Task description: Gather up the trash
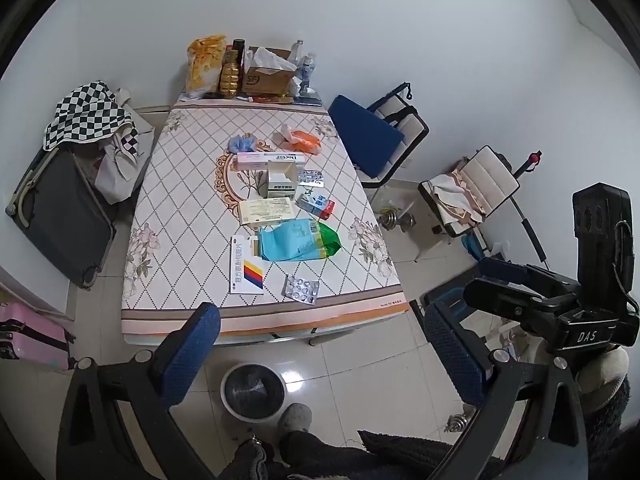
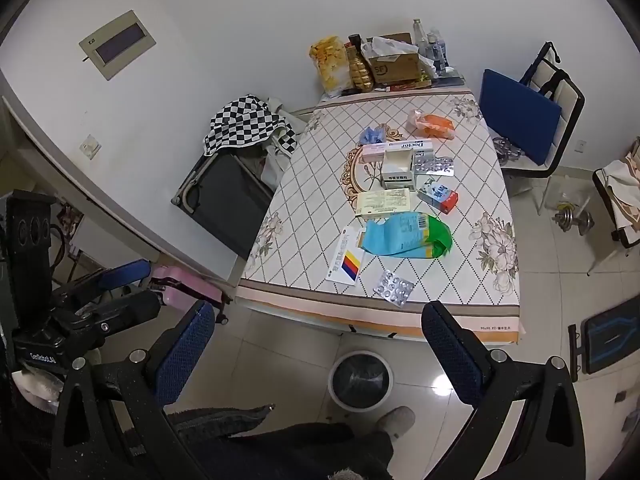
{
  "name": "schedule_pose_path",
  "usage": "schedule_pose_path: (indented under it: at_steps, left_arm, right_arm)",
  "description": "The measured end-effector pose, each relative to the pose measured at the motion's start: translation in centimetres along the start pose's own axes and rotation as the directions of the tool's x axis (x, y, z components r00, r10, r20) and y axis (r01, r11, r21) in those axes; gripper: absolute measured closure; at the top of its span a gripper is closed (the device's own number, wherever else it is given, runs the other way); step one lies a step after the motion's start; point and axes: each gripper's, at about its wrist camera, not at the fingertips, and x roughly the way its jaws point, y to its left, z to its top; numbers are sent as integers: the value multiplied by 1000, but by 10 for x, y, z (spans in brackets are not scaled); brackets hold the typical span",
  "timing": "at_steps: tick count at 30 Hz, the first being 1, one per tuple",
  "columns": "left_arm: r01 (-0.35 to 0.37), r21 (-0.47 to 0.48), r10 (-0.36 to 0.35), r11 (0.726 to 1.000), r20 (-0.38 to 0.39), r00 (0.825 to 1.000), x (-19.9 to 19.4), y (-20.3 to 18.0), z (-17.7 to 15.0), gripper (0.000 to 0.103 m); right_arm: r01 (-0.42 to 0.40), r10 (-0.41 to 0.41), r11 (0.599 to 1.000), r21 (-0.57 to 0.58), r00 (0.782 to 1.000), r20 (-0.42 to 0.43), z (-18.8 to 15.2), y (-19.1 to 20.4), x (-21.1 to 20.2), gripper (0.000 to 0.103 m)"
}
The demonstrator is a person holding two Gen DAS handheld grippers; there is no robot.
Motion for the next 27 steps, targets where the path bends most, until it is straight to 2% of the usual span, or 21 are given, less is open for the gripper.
schedule_pose_path:
  at_steps: [11, 25, 27]
  left_arm:
    - [2, 28, -2, 1000, -5, 1000, 1, -9, -6, 0]
    - [2, 5, -2, 1000, -5, 1000, 12, -15, 2, 0]
    - [3, 19, -3, 1000, -5, 1000, 0, -13, -5, 0]
  right_arm:
    - [-5, 6, 1000, -2, 1000, 7, -4, -4, -6, 0]
    - [-13, 13, 1000, -10, 1000, 4, -9, -3, -11, 0]
    - [-15, 15, 1000, -11, 1000, 3, -11, -3, -12, 0]
